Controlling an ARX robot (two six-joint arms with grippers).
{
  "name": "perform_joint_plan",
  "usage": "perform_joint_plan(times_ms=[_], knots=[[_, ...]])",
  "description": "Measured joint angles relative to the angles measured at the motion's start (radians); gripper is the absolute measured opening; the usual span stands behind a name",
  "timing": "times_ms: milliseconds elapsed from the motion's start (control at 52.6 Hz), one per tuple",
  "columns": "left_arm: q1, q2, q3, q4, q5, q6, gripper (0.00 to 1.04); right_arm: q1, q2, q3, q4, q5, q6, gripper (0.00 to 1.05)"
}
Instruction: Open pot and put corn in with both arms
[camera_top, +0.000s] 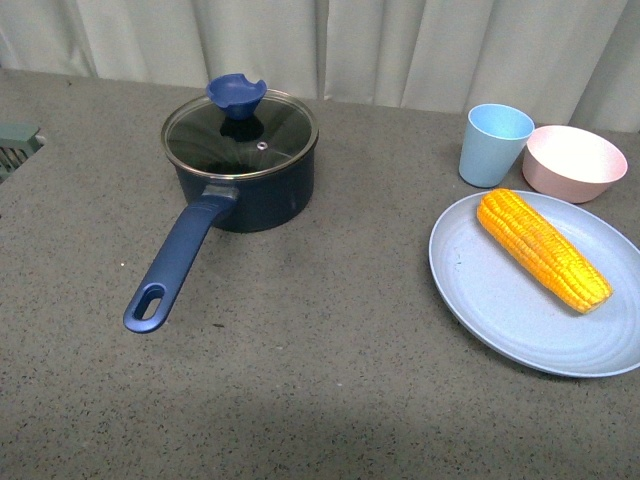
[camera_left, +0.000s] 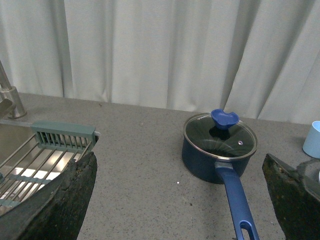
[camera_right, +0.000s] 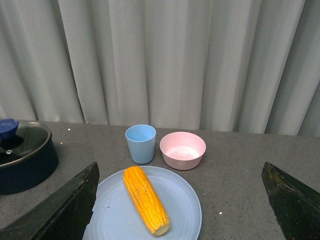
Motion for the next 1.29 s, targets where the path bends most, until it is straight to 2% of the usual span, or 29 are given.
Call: perform_joint_plan(times_ms=[1103,1141,1199,1256,1294], knots=[[0.000,0.000,0.000,0.000,0.000,0.000,0.98,0.000,0.000,0.000,0.000,0.000,0.000,0.95],[-0.014,0.010,0.002,-0.014,-0.032,-0.005,0.98,0.000,0.000,0.000,0.000,0.000,0.000,0.95],[-0.067,0.081,0.013,-0.036,-0.222,-0.026,0.98,0.000,0.000,0.000,0.000,0.000,0.000,0.95],[-0.095,0.170,0.013,0.010,-0.303,-0.037,0.98,0.000,0.000,0.000,0.000,0.002,0.000,0.95],[-0.109,0.229,0.013,0.063,-0.311,-0.041,0.98,0.000,0.000,0.000,0.000,0.001,0.000,0.95]])
